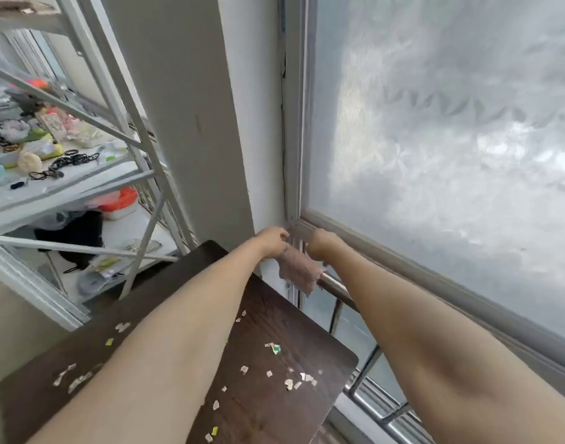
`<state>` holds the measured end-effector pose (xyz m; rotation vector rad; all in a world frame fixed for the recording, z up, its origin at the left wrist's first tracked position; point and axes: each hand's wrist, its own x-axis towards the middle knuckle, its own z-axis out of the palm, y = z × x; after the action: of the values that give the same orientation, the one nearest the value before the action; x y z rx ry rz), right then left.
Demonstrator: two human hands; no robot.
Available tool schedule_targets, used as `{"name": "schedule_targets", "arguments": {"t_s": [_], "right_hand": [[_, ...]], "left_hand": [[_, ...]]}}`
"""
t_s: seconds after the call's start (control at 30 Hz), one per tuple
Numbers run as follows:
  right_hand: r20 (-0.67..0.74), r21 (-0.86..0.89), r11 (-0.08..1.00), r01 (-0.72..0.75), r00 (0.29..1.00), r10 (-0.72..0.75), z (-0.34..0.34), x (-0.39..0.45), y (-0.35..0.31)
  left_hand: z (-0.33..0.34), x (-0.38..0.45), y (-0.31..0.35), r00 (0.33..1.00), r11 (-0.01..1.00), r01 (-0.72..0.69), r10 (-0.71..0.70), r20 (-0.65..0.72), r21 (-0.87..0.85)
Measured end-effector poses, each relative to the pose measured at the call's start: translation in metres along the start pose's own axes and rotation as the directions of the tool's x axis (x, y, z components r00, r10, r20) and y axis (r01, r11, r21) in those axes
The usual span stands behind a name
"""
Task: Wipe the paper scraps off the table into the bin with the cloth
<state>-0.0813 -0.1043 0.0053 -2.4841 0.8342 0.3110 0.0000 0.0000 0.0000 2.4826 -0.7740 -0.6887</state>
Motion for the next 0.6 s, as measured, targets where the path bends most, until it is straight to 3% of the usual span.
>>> {"name": "schedule_targets", "arguments": {"t_s": [0.23,0.4,0.6], "right_hand": [[-0.039,-0.042,0.982,-0.184,0.982,0.182,0.026,0.017,0.022],[-0.085,-0.103,0.974,-0.203,0.977,0.195,0.034,0.026,0.026],[-0.055,-0.039,0.982,-0.185,0.982,0.183,0.037,0.038,0.03]], "left_hand": [[0.04,0.046,0.001,0.99,0.963,0.1,-0.071,-0.122,0.25],[0.048,0.065,0.0,0.972,0.934,0.142,-0.069,-0.224,0.328],[0.054,0.072,-0.001,0.95,0.877,0.25,-0.142,-0.277,0.411]]}}
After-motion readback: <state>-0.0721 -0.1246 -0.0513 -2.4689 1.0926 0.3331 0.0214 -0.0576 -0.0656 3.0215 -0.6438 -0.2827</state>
